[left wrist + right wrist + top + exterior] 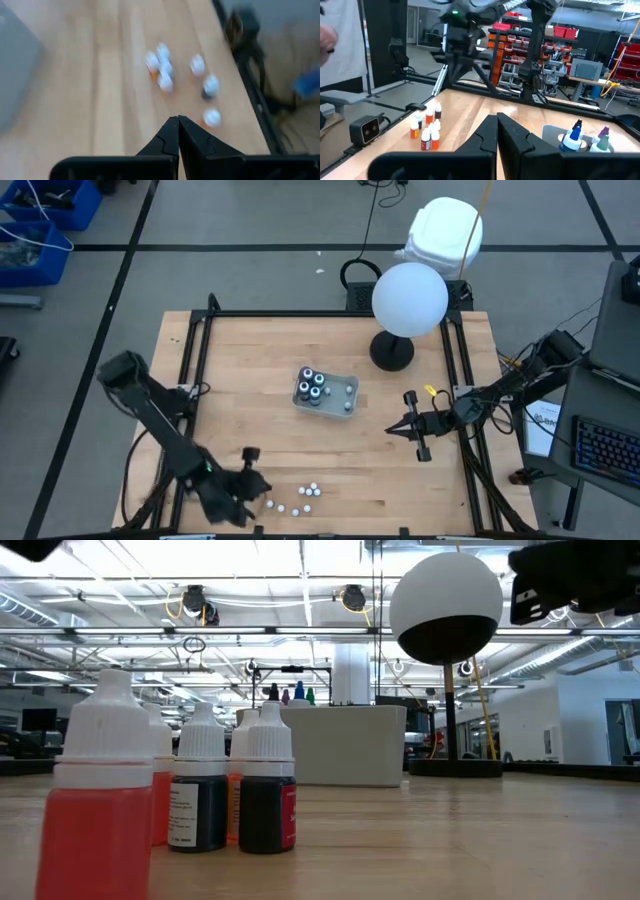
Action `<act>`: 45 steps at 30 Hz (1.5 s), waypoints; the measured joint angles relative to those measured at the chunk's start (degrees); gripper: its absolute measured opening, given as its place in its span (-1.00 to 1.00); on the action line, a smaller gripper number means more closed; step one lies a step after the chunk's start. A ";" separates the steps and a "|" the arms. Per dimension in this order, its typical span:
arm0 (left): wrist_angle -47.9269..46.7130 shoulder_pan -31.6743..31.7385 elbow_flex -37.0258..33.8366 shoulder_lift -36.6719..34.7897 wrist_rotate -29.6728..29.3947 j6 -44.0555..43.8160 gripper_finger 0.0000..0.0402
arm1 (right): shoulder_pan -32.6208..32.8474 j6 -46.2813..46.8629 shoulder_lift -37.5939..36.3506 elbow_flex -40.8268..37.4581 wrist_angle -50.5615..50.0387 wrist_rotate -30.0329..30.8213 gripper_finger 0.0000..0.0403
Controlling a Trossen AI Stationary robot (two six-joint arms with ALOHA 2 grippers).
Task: Pick & Place food coloring
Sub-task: Put the small black food coloring bottle into the gray bin
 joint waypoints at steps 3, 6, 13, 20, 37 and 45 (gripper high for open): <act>-9.46 0.54 7.57 5.77 4.66 -5.92 -0.89 | 0.00 0.03 -0.24 0.00 0.08 -0.14 -1.00; -12.12 0.82 12.12 10.22 9.82 -8.13 -0.74 | 0.02 0.76 -0.20 0.00 -0.06 -0.20 -1.00; -12.25 0.92 16.32 14.98 19.55 -6.24 -0.20 | 0.02 2.54 -0.22 0.00 -0.10 -0.22 -1.00; -15.79 2.12 16.32 14.97 17.74 -4.58 0.12 | 0.01 2.49 -0.22 0.00 0.03 -0.16 -1.00; -9.26 3.61 12.41 15.06 19.87 -4.05 0.01 | 0.00 0.92 -0.22 -0.02 -0.02 -0.09 -1.00; -9.60 3.78 12.34 15.43 18.32 -3.13 0.04 | 0.00 0.94 -0.22 -0.02 -0.02 -0.06 -1.00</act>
